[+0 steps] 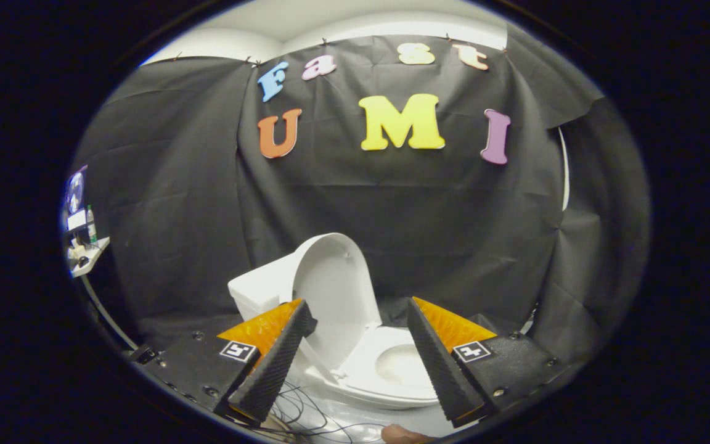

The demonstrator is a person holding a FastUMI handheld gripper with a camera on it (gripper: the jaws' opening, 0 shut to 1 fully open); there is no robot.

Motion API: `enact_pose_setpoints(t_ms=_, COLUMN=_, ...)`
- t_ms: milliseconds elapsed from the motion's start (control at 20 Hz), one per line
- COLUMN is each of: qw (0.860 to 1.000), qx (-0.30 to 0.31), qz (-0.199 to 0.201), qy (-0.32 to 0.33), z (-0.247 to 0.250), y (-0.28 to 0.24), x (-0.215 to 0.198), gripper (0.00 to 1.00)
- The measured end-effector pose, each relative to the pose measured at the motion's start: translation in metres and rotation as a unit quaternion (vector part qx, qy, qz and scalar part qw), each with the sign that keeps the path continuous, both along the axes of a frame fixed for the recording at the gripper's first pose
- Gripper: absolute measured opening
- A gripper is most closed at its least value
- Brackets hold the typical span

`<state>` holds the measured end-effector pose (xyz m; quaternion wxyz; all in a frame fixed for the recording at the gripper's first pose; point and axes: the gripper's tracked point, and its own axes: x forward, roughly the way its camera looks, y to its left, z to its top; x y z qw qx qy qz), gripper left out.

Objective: Open the toilet lid.

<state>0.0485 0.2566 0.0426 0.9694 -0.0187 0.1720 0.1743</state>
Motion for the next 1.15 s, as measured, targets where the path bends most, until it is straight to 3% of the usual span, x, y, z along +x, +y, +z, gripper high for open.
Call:
enact_pose_setpoints(t_ms=200, qw=0.998, qx=0.014, qz=-0.024, qy=-0.062, z=0.030, y=-0.042, x=-0.012, gripper=1.00)
enact_pose_setpoints(t_ms=450, qw=0.985, qx=0.001, qz=-0.041, qy=-0.166, z=0.059, y=-0.091, x=-0.028, gripper=1.00)
enact_pose_setpoints(t_ms=900, qw=0.986, qx=0.062, qz=-0.067, qy=-0.139, z=0.017, y=-0.158, x=-0.049, gripper=1.00)
enact_pose_setpoints(t_ms=1150, qw=0.986, qx=0.051, qz=-0.071, qy=-0.142, z=0.000, y=-0.175, x=-0.058, gripper=1.00)
